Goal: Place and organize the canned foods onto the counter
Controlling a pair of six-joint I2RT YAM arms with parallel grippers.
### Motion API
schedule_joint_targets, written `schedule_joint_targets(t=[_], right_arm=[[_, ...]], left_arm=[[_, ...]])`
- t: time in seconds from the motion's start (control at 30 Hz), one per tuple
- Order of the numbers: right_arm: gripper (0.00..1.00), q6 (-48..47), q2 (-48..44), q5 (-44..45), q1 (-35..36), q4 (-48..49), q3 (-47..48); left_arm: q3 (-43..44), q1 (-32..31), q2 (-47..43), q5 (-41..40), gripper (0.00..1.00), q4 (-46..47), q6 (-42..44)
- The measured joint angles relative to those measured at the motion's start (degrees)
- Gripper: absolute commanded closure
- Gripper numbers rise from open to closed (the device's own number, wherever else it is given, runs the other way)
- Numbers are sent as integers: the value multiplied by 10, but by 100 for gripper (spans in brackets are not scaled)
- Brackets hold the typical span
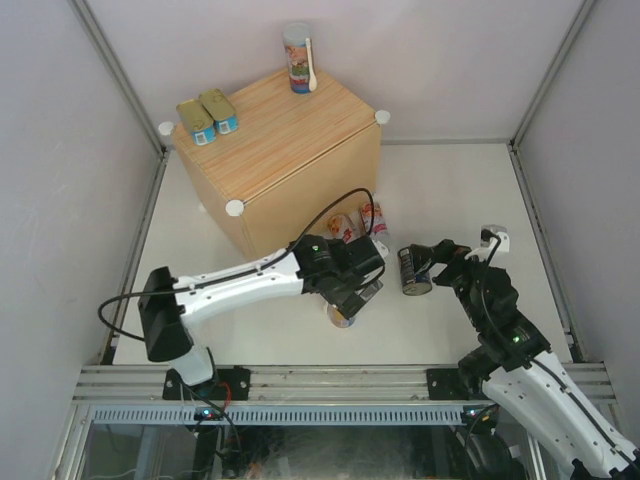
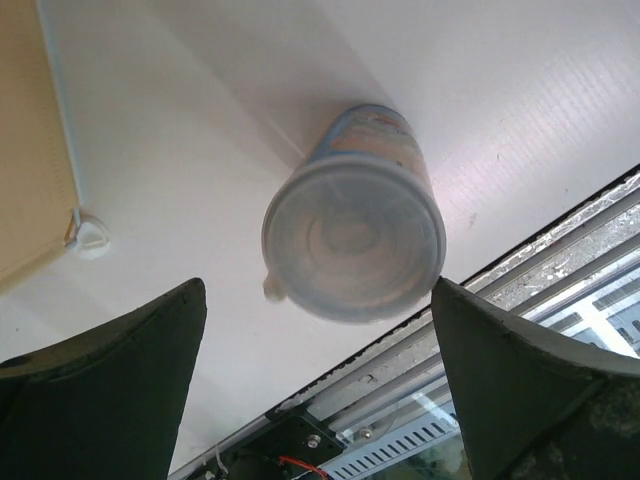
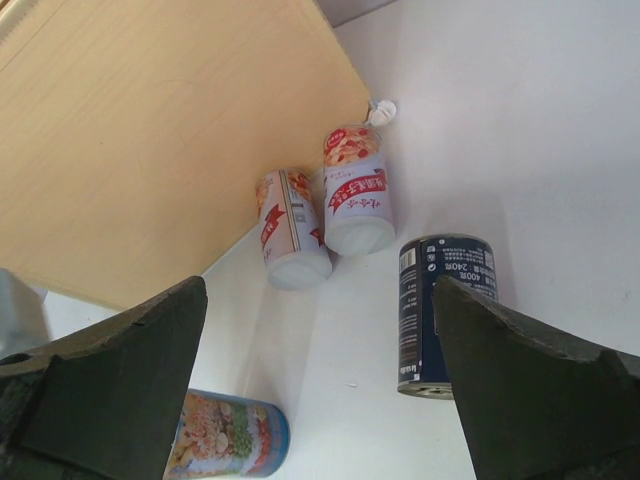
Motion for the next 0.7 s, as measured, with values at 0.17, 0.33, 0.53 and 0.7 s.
schedule_joint_targets(t=[0.17, 0.33, 0.53, 0.7], right_arm=[[6, -9, 8, 21, 28, 0, 0], [6, -19, 21, 45, 57, 0, 0], [6, -30, 47, 79, 107, 0, 0], [6, -30, 46, 114, 142, -1, 0]], left_arm=[[-33, 0, -61, -21, 3, 19, -15], [-58, -1, -108, -25, 3, 41, -20], [-121, -16, -168, -24, 2, 98, -19], [-246, -39, -263, -29, 0, 202, -29]])
